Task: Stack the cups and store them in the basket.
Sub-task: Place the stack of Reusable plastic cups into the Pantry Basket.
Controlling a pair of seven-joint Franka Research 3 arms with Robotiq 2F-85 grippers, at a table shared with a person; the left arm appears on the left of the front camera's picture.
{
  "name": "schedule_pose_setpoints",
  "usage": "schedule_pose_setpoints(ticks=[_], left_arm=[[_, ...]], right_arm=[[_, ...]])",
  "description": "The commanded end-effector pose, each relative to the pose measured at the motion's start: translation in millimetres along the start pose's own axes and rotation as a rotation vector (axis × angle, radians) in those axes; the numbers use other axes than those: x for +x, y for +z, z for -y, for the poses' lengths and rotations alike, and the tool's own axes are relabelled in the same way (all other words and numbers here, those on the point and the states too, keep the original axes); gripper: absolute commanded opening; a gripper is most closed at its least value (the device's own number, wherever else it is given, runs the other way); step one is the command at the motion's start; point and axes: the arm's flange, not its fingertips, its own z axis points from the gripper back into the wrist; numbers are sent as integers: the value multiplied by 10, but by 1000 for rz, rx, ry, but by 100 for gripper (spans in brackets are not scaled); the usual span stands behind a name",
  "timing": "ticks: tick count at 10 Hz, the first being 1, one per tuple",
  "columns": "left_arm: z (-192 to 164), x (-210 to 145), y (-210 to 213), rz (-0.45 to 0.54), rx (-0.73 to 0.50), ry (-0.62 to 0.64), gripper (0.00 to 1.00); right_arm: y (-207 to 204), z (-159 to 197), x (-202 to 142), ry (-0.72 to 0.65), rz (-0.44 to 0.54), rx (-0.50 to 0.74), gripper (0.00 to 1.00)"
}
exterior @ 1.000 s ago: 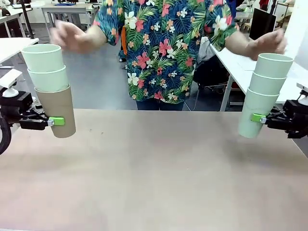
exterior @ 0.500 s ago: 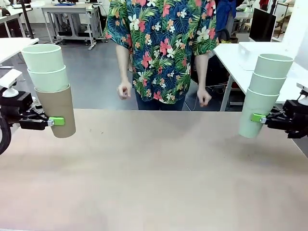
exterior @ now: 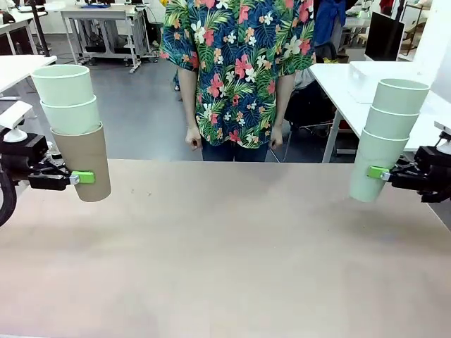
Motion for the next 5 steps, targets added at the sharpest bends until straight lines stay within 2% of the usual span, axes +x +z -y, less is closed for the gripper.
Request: schedule_pose_setpoints(ticks=[1, 5], left_arm=[[19, 23, -7, 6, 0, -10, 83], [19, 23, -7, 6, 0, -10, 83]], right_arm=[[-13, -9, 50, 10, 1, 2, 86], [-13, -9, 50, 10, 1, 2, 86]])
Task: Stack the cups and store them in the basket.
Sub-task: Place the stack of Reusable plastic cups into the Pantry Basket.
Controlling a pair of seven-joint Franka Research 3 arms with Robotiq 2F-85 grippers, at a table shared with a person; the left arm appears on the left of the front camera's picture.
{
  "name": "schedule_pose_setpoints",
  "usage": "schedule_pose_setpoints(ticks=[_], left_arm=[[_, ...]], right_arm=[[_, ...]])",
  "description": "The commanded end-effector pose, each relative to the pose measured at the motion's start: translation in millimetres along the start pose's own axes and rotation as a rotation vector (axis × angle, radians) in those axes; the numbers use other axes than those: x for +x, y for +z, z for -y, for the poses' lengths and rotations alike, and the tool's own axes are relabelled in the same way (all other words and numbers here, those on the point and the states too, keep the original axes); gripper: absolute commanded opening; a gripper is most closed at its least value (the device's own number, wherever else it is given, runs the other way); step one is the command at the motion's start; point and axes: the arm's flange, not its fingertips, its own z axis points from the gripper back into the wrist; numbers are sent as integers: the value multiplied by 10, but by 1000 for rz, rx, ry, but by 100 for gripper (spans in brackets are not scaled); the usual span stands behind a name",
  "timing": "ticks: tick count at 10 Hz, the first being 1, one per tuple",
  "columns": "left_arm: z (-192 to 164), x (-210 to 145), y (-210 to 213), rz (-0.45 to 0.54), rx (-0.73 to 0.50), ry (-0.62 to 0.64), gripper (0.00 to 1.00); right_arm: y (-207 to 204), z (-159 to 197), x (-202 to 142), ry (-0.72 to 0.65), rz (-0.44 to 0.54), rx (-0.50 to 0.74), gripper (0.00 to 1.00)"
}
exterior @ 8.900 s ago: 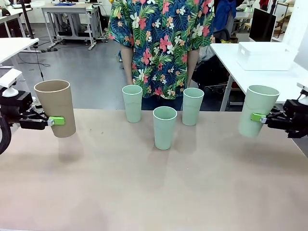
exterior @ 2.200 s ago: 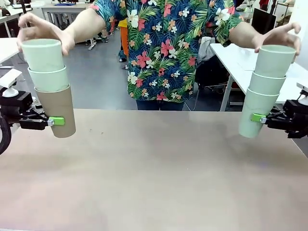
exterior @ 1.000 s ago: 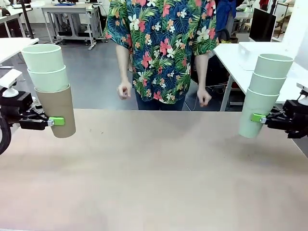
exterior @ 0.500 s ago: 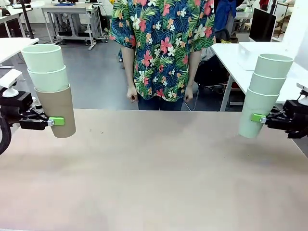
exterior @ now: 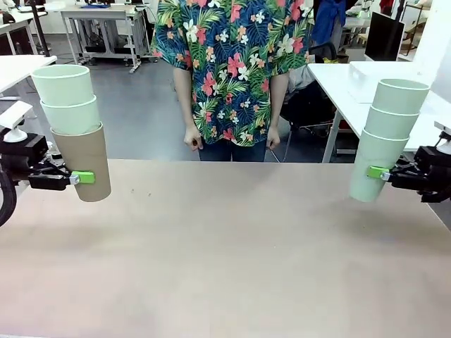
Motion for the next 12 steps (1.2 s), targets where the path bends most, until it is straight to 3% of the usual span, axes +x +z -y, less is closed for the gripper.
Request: schedule_pose_setpoints(ticks=[1, 12], left_arm=[[19, 23, -7, 6, 0, -10, 83], [19, 23, -7, 6, 0, -10, 83]], right_arm=[[-13, -9, 50, 10, 1, 2, 86], [-13, -9, 50, 10, 1, 2, 86]])
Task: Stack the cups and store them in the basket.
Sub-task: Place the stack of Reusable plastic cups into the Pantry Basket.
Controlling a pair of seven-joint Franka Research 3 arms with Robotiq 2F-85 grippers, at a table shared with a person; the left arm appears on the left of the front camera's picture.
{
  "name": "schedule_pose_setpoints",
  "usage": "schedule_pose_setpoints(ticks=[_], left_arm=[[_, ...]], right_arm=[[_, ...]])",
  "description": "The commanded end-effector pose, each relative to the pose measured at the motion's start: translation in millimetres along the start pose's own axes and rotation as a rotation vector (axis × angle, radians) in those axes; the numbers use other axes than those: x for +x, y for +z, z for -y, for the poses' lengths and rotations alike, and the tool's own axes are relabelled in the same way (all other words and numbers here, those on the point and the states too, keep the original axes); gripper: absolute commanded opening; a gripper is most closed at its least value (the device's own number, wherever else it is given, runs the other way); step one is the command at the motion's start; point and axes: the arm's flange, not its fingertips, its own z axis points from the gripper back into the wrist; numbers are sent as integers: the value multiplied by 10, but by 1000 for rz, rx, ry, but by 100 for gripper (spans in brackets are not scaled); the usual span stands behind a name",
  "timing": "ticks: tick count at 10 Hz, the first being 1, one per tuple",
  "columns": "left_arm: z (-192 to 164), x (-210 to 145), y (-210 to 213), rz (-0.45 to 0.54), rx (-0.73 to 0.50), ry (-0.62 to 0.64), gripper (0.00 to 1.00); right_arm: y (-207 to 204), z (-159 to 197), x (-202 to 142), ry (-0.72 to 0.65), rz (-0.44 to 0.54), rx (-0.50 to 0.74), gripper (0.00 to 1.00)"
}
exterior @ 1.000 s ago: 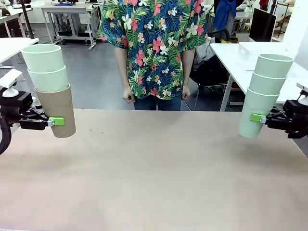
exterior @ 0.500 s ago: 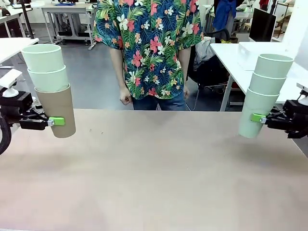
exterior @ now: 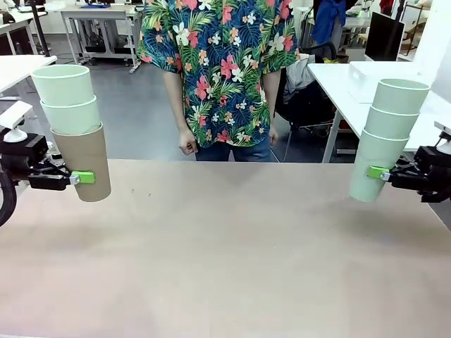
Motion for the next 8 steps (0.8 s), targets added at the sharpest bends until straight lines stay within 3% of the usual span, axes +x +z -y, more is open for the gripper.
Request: schedule_pose_setpoints(ticks=[1, 8], left_arm=[[19, 24, -7, 6, 0, -10, 83], [19, 24, -7, 6, 0, -10, 83]], right_arm=[[-13, -9, 50, 10, 1, 2, 86], [-13, -9, 50, 10, 1, 2, 86]])
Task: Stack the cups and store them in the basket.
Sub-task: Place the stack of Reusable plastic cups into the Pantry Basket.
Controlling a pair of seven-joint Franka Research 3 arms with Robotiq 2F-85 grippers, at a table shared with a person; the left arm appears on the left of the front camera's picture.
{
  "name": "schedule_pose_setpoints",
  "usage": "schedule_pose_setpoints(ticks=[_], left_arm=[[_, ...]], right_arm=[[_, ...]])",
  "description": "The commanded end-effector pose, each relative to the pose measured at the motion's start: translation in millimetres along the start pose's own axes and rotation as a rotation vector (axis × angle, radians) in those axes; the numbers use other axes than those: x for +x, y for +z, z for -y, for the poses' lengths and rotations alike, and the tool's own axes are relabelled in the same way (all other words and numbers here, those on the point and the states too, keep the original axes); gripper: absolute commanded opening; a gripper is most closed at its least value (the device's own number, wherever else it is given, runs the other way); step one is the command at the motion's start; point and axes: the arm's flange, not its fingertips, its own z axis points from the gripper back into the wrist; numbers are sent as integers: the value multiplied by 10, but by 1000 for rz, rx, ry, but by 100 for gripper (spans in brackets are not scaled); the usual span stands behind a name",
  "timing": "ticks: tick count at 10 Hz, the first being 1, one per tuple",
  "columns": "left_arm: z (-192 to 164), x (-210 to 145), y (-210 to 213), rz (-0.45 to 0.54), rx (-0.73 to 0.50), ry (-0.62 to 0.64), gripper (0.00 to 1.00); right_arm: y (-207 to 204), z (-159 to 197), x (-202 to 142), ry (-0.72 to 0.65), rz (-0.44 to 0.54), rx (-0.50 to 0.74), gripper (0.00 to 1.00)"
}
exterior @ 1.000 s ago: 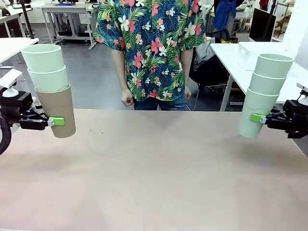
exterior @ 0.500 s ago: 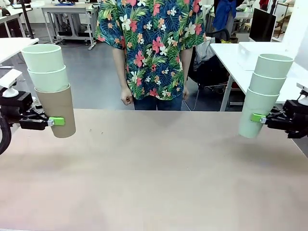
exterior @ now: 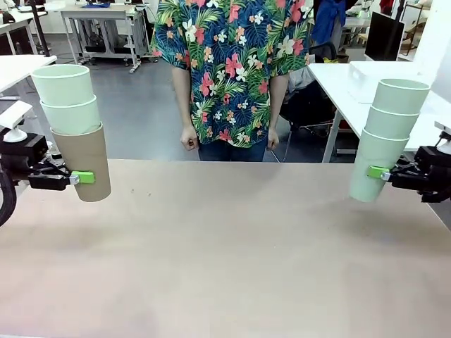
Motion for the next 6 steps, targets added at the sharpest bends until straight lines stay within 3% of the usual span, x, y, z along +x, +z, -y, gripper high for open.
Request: schedule_pose_setpoints(ticks=[1, 6], left_arm=[[19, 24, -7, 6, 0, -10, 83], [19, 24, -7, 6, 0, -10, 83]], right_arm=[[-13, -9, 50, 10, 1, 2, 86], [-13, -9, 50, 10, 1, 2, 86]])
